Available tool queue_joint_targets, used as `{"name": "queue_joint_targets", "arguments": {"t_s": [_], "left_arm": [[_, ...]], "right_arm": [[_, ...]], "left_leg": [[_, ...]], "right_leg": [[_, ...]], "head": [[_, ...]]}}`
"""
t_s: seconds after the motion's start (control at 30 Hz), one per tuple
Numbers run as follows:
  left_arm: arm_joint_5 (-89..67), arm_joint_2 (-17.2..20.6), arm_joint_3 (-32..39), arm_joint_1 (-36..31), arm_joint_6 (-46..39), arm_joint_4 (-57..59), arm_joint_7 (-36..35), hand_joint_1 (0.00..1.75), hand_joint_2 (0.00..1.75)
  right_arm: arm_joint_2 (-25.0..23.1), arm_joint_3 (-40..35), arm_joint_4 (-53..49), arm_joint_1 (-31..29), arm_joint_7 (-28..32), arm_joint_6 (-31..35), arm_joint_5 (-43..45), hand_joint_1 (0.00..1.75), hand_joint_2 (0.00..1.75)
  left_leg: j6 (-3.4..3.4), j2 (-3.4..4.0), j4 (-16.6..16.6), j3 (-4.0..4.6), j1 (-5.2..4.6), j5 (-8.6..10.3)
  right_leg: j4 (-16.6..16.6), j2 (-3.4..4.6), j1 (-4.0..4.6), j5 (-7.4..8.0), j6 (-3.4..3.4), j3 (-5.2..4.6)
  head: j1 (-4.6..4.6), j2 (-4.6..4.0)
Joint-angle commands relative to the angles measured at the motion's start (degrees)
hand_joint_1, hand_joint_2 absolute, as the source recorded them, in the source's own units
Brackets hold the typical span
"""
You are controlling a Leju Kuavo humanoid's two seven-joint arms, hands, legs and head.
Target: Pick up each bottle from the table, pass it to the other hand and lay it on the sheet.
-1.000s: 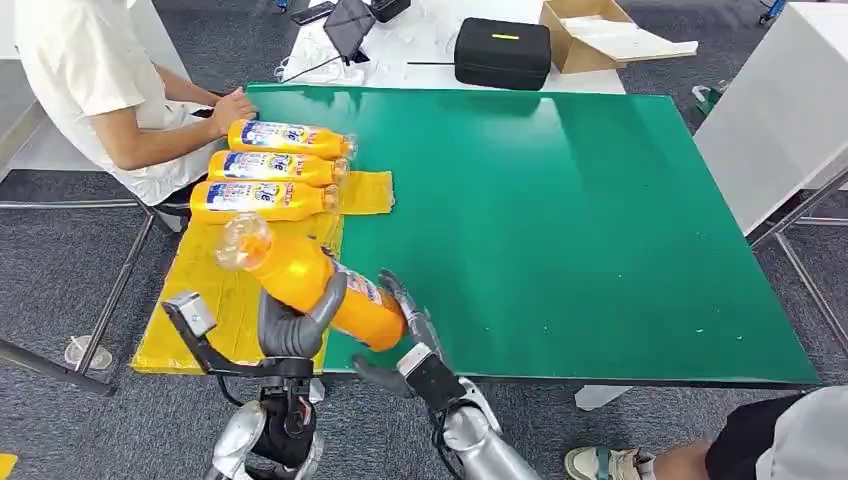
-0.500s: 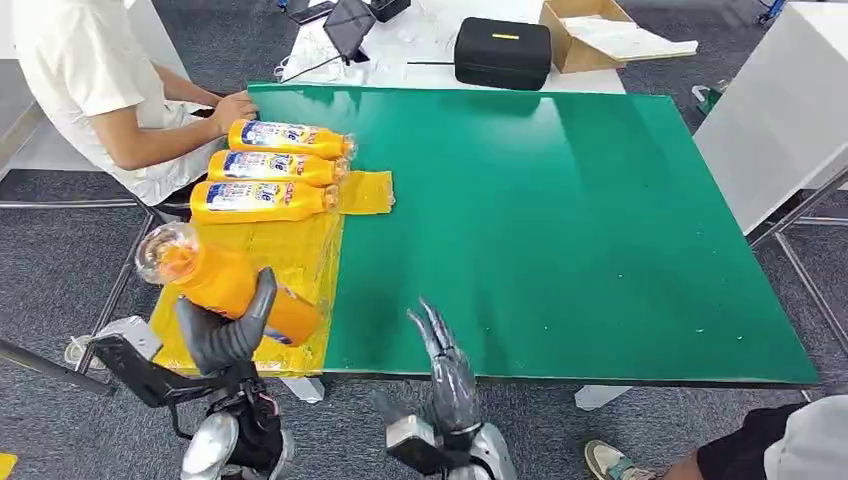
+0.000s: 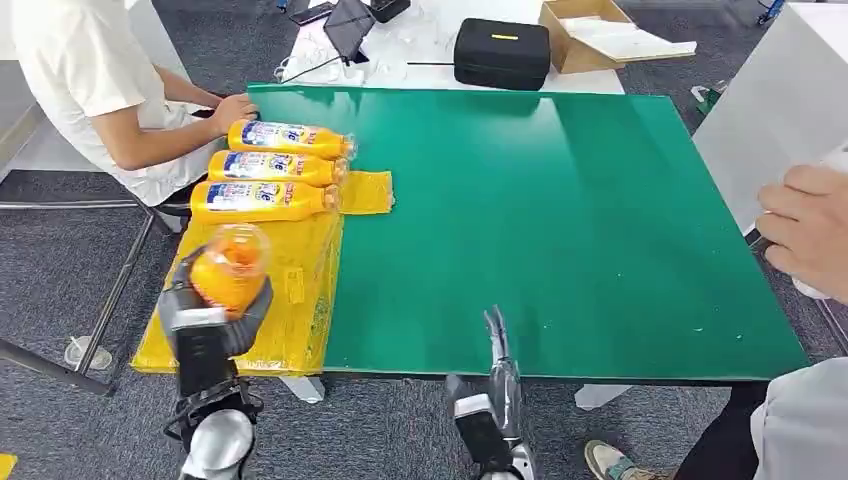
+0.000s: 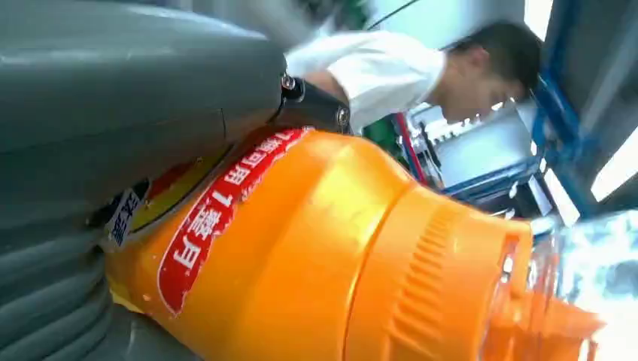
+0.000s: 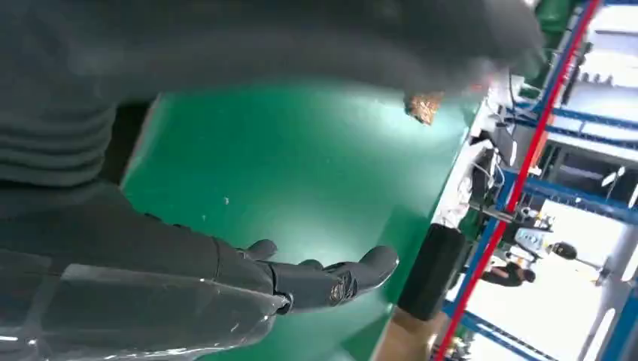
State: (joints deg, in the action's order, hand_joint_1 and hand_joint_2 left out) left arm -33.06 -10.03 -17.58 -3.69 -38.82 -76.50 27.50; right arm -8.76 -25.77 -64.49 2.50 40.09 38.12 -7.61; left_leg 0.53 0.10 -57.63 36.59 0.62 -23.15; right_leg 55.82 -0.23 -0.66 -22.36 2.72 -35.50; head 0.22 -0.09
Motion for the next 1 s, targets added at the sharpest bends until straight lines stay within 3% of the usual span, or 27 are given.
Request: {"name": "queue_joint_targets", "arguments": {"t_s": [0.03, 0.17, 0.37, 0.6, 0.63, 0.67, 0.8, 0.83, 0.9, 1.0], "left_arm": [[-7.36, 2.71, 1.20, -7.83, 0.62, 20.50, -3.72, 1.75, 1.75], [-15.85, 4.06, -4.07, -11.70, 3.55, 28.50, -7.60, 1.75, 1.75], [-19.82, 4.84, -8.06, -15.45, 6.01, 40.74, -6.05, 1.75, 1.75], [-16.84, 4.66, -8.65, -18.06, 19.43, 46.72, -5.59, 1.73, 1.75], [-17.22, 5.09, -9.43, -18.62, 22.27, 47.89, -5.96, 0.91, 1.75], [-17.22, 5.47, -9.87, -18.80, 24.23, 48.42, -5.67, 0.52, 1.75], [-17.22, 5.47, -9.87, -18.80, 24.23, 48.42, -5.67, 0.52, 1.75], [-16.00, 5.83, -9.32, -18.73, 26.62, 49.05, -4.85, 0.38, 1.75], [-14.17, 6.21, -9.30, -18.49, 32.63, 49.73, -3.37, 0.26, 1.75], [-10.76, 6.30, -7.80, -18.61, 38.64, 51.36, -2.75, 0.19, 1.75]], "right_arm": [[1.01, 3.74, -5.41, -1.50, -0.09, -2.44, 0.69, 0.00, 1.75], [0.31, 3.48, -7.21, -1.16, -0.09, -3.83, 1.23, 0.00, 1.75], [0.32, 1.42, -7.00, -1.34, -0.09, -5.60, 2.42, 0.00, 1.75], [0.27, 1.08, -6.80, -2.05, -0.09, -6.82, 3.10, 0.00, 1.75], [0.19, 1.14, -6.49, -2.19, -0.09, -7.53, 3.08, 0.00, 1.75], [0.17, 1.10, -6.27, -2.27, -0.09, -7.92, 2.95, 0.00, 1.75], [0.17, 1.10, -6.27, -2.27, -0.09, -7.92, 2.95, 0.00, 1.75], [0.06, 0.96, -5.98, -2.39, -0.09, -8.03, 2.76, 0.00, 1.75], [0.31, 0.57, -6.59, -2.26, -0.09, -8.23, 2.68, 0.00, 1.75], [0.35, 0.98, -5.98, -2.67, -0.09, -7.95, 2.94, 0.00, 1.75]], "left_leg": [[0.02, -0.01, 0.04, -0.26, 0.02, -0.04], [0.01, -0.10, 0.04, -0.17, -0.01, -0.01], [0.00, 0.01, 0.03, -0.43, 0.03, -0.12], [0.00, 0.02, 0.04, -0.21, 0.02, -0.03], [0.00, 0.00, 0.05, -0.34, 0.01, -0.05], [0.00, 0.04, 0.04, -0.43, 0.02, -0.07], [-0.01, -0.02, 0.09, -0.65, 0.02, -0.05], [-0.01, 0.01, 0.11, -0.66, -0.01, -0.06], [-0.04, 0.02, 0.13, -0.75, -0.01, -0.05], [-0.06, 0.10, 0.14, -0.89, 0.00, -0.10]], "right_leg": [[-0.04, 0.01, 0.03, -0.05, -0.08, 0.28], [-0.01, -0.11, 0.00, -0.05, -0.07, 0.17], [-0.02, 0.03, 0.05, -0.11, -0.13, 0.42], [-0.03, 0.02, 0.02, -0.02, -0.08, 0.22], [-0.03, 0.01, 0.02, -0.06, -0.11, 0.37], [-0.02, 0.03, 0.03, -0.07, -0.13, 0.45], [-0.05, -0.01, 0.03, -0.03, -0.12, 0.70], [-0.06, 0.02, 0.00, -0.03, -0.09, 0.70], [-0.08, 0.03, 0.00, 0.00, -0.10, 0.74], [-0.08, 0.12, 0.01, -0.03, -0.14, 0.84]], "head": [[0.04, 0.00], [0.02, 0.00], [0.02, 0.00], [0.02, 0.00], [0.00, 0.00], [0.00, 0.00], [0.00, 0.00], [0.00, 0.00], [0.00, 0.00], [0.00, 0.00]]}}
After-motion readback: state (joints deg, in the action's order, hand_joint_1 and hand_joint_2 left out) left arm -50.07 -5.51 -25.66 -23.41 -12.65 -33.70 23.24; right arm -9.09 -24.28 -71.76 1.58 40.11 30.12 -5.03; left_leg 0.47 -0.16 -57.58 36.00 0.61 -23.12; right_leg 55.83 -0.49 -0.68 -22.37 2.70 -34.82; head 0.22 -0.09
